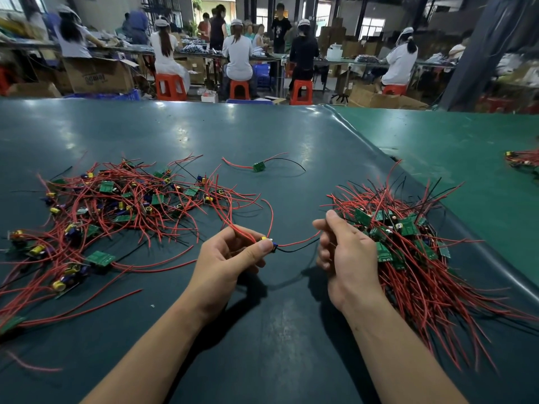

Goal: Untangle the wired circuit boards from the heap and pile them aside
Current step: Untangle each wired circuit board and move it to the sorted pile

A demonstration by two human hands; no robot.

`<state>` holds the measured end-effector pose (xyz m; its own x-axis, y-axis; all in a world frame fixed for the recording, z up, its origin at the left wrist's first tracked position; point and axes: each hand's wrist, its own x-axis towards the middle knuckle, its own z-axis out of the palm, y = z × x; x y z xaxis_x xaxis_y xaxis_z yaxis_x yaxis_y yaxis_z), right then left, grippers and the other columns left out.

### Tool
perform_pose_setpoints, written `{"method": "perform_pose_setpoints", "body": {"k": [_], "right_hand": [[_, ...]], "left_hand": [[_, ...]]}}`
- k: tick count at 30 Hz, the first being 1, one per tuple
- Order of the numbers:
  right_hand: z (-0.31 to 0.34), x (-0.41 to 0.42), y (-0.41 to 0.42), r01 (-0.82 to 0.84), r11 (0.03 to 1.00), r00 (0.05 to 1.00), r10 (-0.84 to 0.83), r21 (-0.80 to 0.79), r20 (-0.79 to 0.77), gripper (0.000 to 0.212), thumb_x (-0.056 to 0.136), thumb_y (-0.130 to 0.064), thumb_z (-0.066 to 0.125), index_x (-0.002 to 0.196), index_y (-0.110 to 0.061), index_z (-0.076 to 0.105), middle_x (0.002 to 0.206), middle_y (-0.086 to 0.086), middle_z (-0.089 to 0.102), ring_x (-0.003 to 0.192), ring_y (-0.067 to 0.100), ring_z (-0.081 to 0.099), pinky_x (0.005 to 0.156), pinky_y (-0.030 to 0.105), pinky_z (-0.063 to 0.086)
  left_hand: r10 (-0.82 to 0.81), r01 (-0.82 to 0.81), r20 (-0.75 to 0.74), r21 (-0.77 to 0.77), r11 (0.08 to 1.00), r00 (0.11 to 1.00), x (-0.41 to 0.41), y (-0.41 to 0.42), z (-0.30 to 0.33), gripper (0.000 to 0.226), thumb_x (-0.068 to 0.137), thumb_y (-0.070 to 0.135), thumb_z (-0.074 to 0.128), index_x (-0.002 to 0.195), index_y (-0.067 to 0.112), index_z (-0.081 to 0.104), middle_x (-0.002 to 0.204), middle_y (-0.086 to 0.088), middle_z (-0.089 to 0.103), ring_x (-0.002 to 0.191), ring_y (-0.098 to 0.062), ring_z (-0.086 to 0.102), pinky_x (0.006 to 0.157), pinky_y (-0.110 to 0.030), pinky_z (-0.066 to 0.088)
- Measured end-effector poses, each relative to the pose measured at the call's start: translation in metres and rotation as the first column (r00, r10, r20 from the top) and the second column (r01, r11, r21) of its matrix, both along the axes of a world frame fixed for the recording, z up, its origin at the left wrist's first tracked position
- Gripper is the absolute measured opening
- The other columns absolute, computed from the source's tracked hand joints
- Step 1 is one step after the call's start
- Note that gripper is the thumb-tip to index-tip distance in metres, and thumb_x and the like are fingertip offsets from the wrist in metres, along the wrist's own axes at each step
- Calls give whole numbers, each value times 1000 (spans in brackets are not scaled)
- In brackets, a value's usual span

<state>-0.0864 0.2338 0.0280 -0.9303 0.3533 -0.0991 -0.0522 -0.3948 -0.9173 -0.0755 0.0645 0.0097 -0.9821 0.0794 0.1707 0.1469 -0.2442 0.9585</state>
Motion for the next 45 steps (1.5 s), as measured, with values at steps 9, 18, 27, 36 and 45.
{"method": "perform_pose_setpoints", "body": {"k": [9,18,27,36,45], "right_hand": [[0,0,1,1,1000,1000,-1,-3,7,32,95,-25,61,67,-13,70,49,-5,47,37,7,34,35,17,24],[-8,4,-6,-164,935,984,133,316,117,20,93,-23,64,81,-10,72,49,-12,50,38,2,39,39,17,29],[0,7,0,-249,916,968,235,314,82,29,92,-25,65,70,-9,73,43,-5,28,34,6,18,37,13,16],[4,2,12,-133,983,989,123,125,84,18,93,-22,64,81,-11,73,56,-4,48,32,3,21,34,11,16],[5,20,-14,-501,833,857,516,236,-3,14,87,-9,66,92,2,73,52,-7,61,38,-2,46,39,6,31]], "left_hand": [[-3,3,2,0,1000,1000,0,0,1,24,58,38,81,74,22,73,73,-3,69,62,-15,60,58,-20,48],[106,-106,1,60,993,994,0,-2,4,12,72,29,78,81,23,73,75,2,70,66,-12,61,56,-19,48],[52,-69,69,279,958,996,0,0,9,13,83,19,59,87,10,68,92,-11,72,81,-20,70,66,-27,57],[-83,26,177,301,953,981,0,-2,13,23,77,21,58,75,10,77,59,-5,56,47,-12,48,46,-21,41],[-198,204,155,-22,979,968,10,4,13,29,88,15,53,67,9,72,53,-11,57,34,-13,41,36,-17,32]]}}
